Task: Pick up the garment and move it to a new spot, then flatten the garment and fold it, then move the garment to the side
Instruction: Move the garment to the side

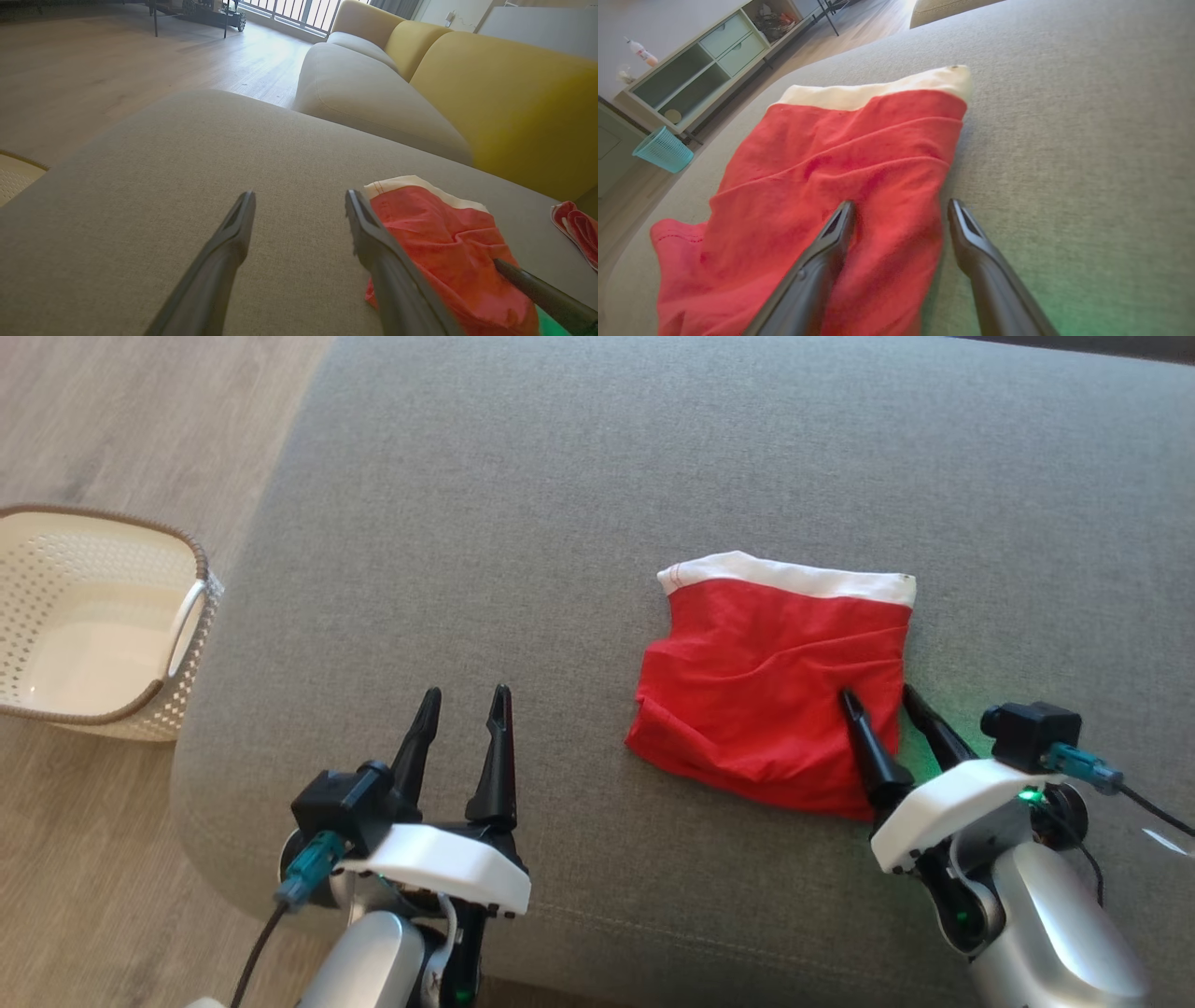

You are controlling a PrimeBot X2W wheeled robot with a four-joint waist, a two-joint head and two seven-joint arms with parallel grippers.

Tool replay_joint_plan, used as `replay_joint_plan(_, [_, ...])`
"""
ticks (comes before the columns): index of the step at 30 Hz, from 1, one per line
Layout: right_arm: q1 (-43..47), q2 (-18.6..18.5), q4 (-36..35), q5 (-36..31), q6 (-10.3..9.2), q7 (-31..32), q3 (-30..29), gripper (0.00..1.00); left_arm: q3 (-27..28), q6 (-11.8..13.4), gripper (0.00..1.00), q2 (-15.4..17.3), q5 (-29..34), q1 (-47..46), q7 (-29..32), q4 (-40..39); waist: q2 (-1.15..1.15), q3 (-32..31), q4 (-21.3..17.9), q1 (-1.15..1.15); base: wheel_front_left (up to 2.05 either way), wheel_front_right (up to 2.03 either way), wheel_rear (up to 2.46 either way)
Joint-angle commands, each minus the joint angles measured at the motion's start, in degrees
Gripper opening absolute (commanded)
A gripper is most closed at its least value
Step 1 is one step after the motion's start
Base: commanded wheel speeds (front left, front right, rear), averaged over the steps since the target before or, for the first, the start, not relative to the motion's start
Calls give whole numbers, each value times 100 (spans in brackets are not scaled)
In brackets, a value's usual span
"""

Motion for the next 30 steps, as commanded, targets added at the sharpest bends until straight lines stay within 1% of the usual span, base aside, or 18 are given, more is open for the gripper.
replay_joint_plan(1, [-158,-129,-85,32,-1,-9,245,100,146,25,100,40,-34,-188,-70,-145,0,-13,48,0,0,0,0])
replay_joint_plan(3, [-182,-244,15,-113,-1,-71,313,100,110,30,100,40,-36,-208,-70,-136,0,-10,79,0,0,0,0])
replay_joint_plan(4, [-200,-283,76,-204,-1,-103,338,55,92,36,100,40,-40,-220,-70,-138,0,-13,89,0,0,0,0])
replay_joint_plan(5, [-216,-295,133,-275,-1,-150,336,0,79,42,100,40,-42,-225,-70,-143,0,-20,92,0,0,0,0])
replay_joint_plan(13, [-386,-332,387,-686,-1,-452,277,0,100,34,100,40,-1,-171,-70,-122,0,-68,-6,0,0,0,0])
replay_joint_plan(18, [-559,-556,355,-1086,-1,-525,433,0,85,7,100,40,-2,-154,-70,-134,0,-60,-271,0,0,0,0])
replay_joint_plan(24, [-1019,-1112,62,-1622,-1,-384,901,0,69,-35,100,40,83,-301,-70,-267,0,162,-847,0,0,0,0])
replay_joint_plan(26, [-1224,-1339,-59,-1625,-1,-289,960,0,15,-77,100,40,125,-397,-70,-281,0,286,-1047,0,0,0,0])
replay_joint_plan(30, [-1656,-1934,-321,-1543,-1,-100,1121,0,-120,-138,100,40,199,-714,-70,-304,0,642,-1437,0,0,0,0])
